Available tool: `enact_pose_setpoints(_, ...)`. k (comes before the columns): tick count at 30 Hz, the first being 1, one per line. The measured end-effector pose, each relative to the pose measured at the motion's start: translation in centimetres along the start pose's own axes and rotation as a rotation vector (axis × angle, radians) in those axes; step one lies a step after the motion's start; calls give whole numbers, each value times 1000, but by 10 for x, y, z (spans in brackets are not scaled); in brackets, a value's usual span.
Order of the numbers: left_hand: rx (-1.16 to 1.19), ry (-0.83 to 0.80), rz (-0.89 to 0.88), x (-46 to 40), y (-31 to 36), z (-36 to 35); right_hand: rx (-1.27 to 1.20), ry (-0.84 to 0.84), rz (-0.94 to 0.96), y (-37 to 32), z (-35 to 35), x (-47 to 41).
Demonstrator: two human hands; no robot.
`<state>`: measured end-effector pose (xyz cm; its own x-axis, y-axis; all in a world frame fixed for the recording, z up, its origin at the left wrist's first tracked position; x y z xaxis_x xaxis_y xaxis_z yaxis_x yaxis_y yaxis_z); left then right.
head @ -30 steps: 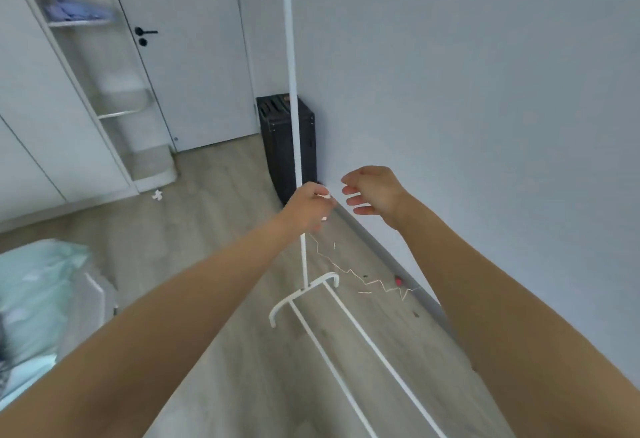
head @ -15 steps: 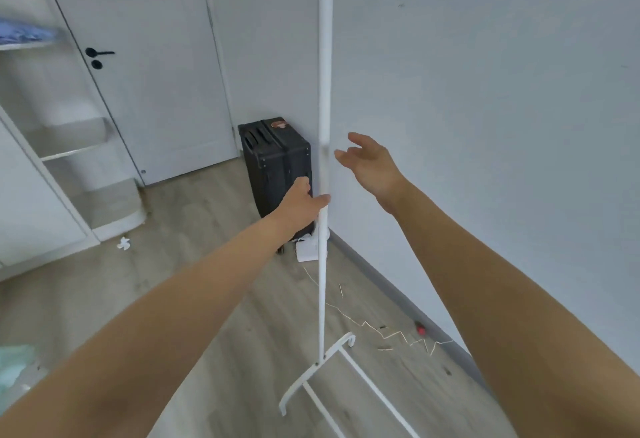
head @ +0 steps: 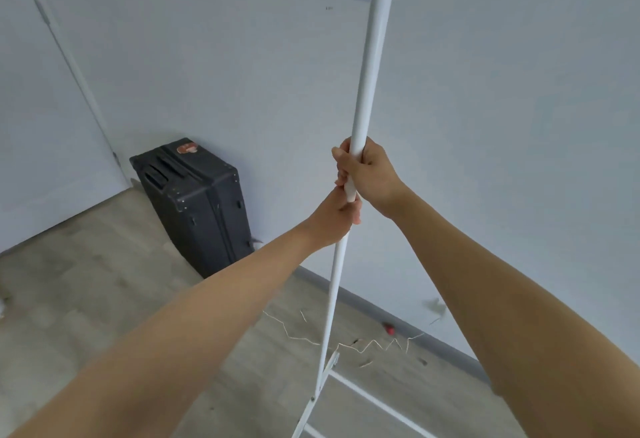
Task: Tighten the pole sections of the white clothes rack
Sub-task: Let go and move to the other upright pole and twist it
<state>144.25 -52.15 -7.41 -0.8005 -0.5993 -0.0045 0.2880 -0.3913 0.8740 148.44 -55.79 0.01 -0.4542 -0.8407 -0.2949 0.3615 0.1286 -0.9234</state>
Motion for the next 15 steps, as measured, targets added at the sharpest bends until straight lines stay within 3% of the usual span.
enact_pose_setpoints(15,40,-158,-98,-159,25,-31,47,167,-75,58,85,-119)
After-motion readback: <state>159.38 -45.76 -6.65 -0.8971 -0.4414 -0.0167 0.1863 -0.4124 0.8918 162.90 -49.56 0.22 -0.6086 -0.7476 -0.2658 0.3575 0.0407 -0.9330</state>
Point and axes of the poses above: each hand's wrist, its own x-axis away from the middle knuckle, its own z-axis out of the back of the hand, y = z × x, the point moved 7 cm from there along -x, towards the middle knuckle, and after that the axes turned 4 degrees about z, right-handed, at the moved point
